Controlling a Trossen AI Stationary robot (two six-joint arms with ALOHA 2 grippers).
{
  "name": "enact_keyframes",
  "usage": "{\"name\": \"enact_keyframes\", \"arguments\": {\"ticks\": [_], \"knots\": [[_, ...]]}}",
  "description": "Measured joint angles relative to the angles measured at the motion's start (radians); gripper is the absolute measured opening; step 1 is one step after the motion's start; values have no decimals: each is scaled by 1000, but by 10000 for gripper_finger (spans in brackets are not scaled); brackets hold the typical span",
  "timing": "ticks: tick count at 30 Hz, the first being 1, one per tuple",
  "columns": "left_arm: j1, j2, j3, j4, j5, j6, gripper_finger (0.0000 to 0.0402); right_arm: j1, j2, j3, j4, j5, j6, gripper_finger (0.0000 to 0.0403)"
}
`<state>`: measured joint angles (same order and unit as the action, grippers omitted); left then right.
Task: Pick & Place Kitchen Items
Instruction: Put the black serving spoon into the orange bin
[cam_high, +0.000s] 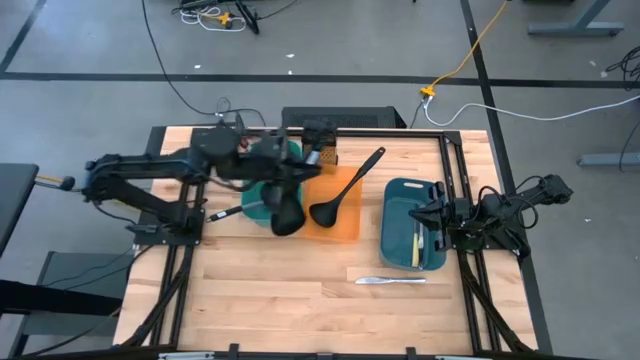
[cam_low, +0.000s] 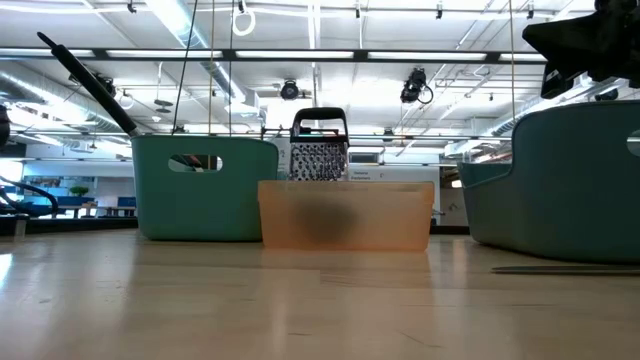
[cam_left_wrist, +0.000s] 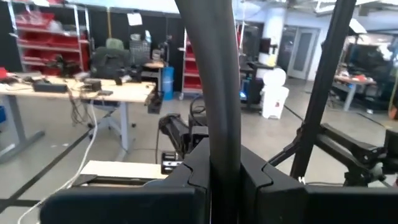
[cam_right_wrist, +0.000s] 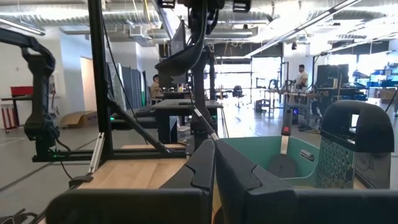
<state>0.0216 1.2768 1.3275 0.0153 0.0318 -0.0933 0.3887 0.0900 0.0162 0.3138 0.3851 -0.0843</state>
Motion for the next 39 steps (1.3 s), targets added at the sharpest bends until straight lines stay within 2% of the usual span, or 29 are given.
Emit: {"name": "enact_keyframes", "arguments": {"ticks": [7,14,22,30,39], "knots": [[63,219,107,-2,54,-21,34,0,0,0,0,0,0,25],[128,381,106,-6,50,-53,34,0,0,0,0,0,-2,25],[139,558,106,85,-27,-79,34,0,0,0,0,0,-3,25],[139,667,105,174,-92,-77,34,0,0,0,0,0,-3,25],[163,705,106,116,-125,-52,34,0,0,0,1,-1,-6,25]]}}
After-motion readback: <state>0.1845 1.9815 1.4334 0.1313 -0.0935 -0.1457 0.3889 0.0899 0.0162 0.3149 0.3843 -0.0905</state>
